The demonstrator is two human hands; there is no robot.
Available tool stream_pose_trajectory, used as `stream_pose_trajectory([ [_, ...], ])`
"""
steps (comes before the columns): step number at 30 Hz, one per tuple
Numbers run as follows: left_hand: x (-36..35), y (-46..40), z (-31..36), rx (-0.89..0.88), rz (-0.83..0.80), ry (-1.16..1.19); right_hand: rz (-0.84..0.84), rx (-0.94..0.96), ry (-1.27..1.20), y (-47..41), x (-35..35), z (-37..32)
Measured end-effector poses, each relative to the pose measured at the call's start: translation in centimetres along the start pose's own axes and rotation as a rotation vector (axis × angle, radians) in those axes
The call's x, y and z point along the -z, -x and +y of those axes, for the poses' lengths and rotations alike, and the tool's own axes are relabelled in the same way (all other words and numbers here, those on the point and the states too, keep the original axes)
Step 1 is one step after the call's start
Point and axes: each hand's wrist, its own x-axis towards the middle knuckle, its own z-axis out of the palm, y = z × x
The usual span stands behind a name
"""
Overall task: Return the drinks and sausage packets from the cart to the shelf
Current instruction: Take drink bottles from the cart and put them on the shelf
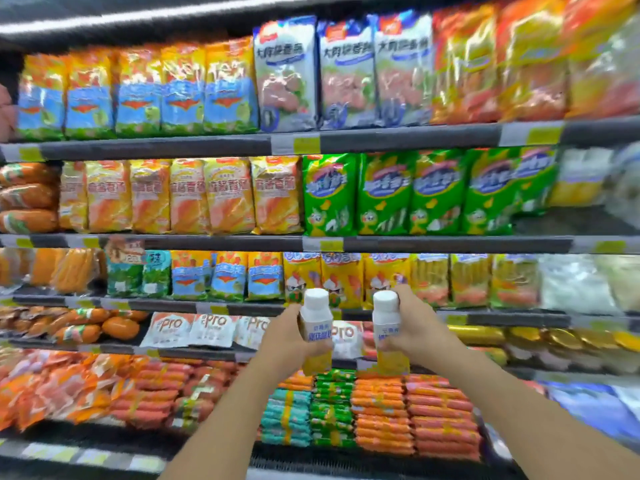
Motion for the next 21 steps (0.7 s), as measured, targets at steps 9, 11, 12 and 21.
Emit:
stream_pose_trajectory([
  [9,-20.6,-6.8,15.0,-0.196,-0.197,-0.064,0.263,-0.200,0.052,6.4,19.1,15.3],
  [11,-24.2,-7.7,17.8,-0.211,-0.223,-0.067,0.312,-0.233,0.045,7.7,22.4,17.6],
  [12,-25.8,-8.1,19.2,-0.224,-0.230,-0.074,0.340,-0.252,0.042,8.2,23.8,18.4],
  [21,-33.8,-12.0,29.0,-0.384,-0.248,-0.107,0.471,-0.262,0.105,9.2,32.6,23.6],
])
